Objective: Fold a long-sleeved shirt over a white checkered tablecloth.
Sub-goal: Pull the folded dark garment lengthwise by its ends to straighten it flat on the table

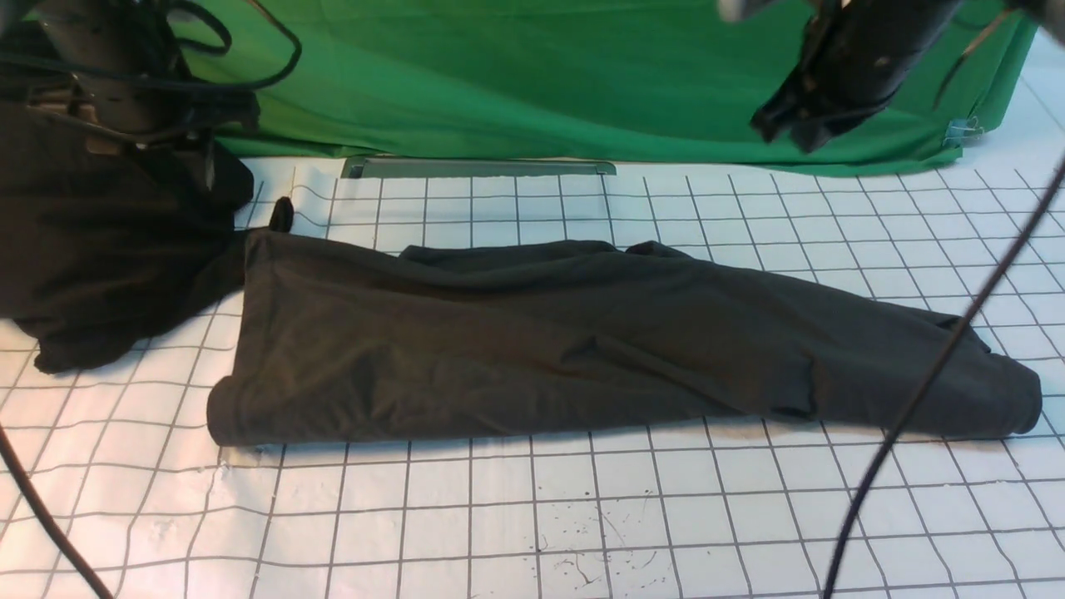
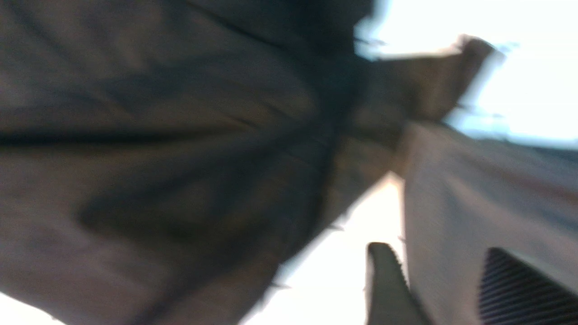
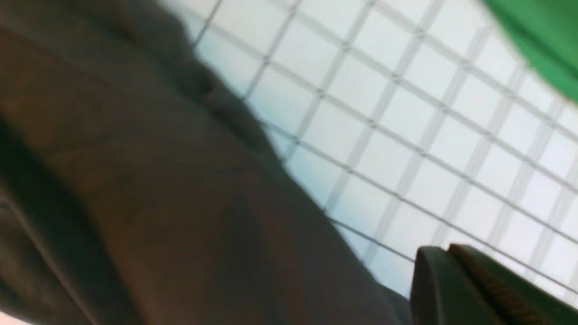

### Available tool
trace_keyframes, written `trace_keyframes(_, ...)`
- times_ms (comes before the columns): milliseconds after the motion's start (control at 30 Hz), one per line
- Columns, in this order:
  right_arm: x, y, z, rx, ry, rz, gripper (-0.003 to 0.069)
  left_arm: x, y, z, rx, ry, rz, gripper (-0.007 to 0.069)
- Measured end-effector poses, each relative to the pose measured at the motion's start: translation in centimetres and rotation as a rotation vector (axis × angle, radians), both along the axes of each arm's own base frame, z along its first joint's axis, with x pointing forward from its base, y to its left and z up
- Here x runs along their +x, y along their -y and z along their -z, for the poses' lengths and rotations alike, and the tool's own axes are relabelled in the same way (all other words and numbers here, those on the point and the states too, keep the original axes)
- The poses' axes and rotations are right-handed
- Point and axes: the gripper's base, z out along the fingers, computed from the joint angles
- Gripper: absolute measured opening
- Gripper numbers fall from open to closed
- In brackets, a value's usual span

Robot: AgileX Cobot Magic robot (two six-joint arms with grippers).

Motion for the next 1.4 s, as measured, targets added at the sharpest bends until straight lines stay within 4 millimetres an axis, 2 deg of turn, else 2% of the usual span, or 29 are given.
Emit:
trace_keyframes(67, -0.6, 1.4, -0.7, 0.003, 0.004, 0.03, 0.0008, -0.3, 0.7, 0.1, -0.071, -0.017, 0.038, 0.0073)
trace_keyframes(167, -1.1, 4.0, 0.1, 0.003, -0.045, 0.104, 0.0013, -1.0, 2.5, 1.3, -0.199, -0.067, 0.118, 0.0011)
trace_keyframes(267, -1.6, 7.0, 2.4, 0.001, -0.144, 0.181, 0.006, -2.2, 4.8, 3.6, -0.247, -0.159, 0.196, 0.0)
trace_keyframes(367, -2.1, 9.9, 5.8, 0.043, -0.276, 0.262, 0.0183, -4.0, 7.5, 6.4, -0.236, -0.261, 0.274, -0.0003)
trace_keyframes(400, -2.1, 10.1, 6.0, 0.046, -0.284, 0.267, 0.0183, -4.1, 7.7, 6.7, -0.234, -0.269, 0.281, -0.0004)
trace_keyframes(433, -2.2, 11.6, 7.5, 0.066, -0.335, 0.31, 0.0271, -4.8, 9.1, 7.9, -0.227, -0.293, 0.315, -0.0004)
trace_keyframes(467, -2.3, 11.6, 7.7, 0.067, -0.341, 0.311, 0.0281, -4.9, 9.2, 8.0, -0.226, -0.294, 0.318, -0.0004)
trace_keyframes(500, -2.2, 12.6, 8.8, 0.079, -0.374, 0.341, 0.0334, -5.3, 10.0, 8.8, -0.221, -0.299, 0.333, -0.0004)
trace_keyframes(600, -1.7, 14.4, 10.8, 0.099, -0.407, 0.39, 0.0425, -5.7, 10.6, 10.2, -0.2, -0.285, 0.344, -0.0004)
trace_keyframes(667, -1.4, 14.6, 11.4, 0.105, -0.412, 0.395, 0.0434, -5.8, 10.5, 10.6, -0.192, -0.281, 0.343, -0.0004)
trace_keyframes(767, -0.6, 14.7, 13.6, 0.111, -0.426, 0.385, 0.0444, -5.8, 10.1, 11.1, -0.144, -0.276, 0.35, -0.0004)
trace_keyframes(833, 0.0, 14.6, 15.2, 0.122, -0.442, 0.384, 0.0444, -5.8, 9.9, 11.1, -0.118, -0.272, 0.355, -0.0004)
trace_keyframes(933, 0.2, 14.5, 16.5, 0.126, -0.468, 0.379, 0.0431, -5.7, 9.8, 11.1, -0.112, -0.272, 0.353, -0.0004)
trace_keyframes(1000, 0.3, 14.5, 17.4, 0.123, -0.489, 0.371, 0.0338, -5.7, 9.8, 11.1, -0.112, -0.272, 0.352, -0.0004)
trace_keyframes(1067, 0.3, 14.5, 17.5, 0.121, -0.492, 0.361, 0.0167, -5.8, 9.8, 11.1, -0.112, -0.273, 0.35, -0.0004)
trace_keyframes(1100, 0.3, 14.5, 17.4, 0.12, -0.49, 0.359, 0.0101, -5.8, 9.8, 11.1, -0.112, -0.273, 0.349, -0.0004)
trace_keyframes(1167, 0.5, 14.5, 16.9, 0.114, -0.474, 0.351, 0.0043, -5.8, 9.8, 11.1, -0.111, -0.28, 0.35, -0.0004)
trace_keyframes(1300, 1.0, 14.7, 15.4, 0.113, -0.415, 0.343, 0.0034, -5.9, 9.8, 11.2, -0.111, -0.284, 0.35, -0.0004)
trace_keyframes(1367, 1.8, 14.9, 13.7, 0.116, -0.352, 0.338, 0.0033, -5.9, 9.8, 11.2, -0.111, -0.285, 0.35, -0.0004)
trace_keyframes(1400, 1.9, 14.9, 13.4, 0.116, -0.342, 0.337, 0.0033, -5.9, 9.8, 11.2, -0.111, -0.286, 0.35, -0.0004)
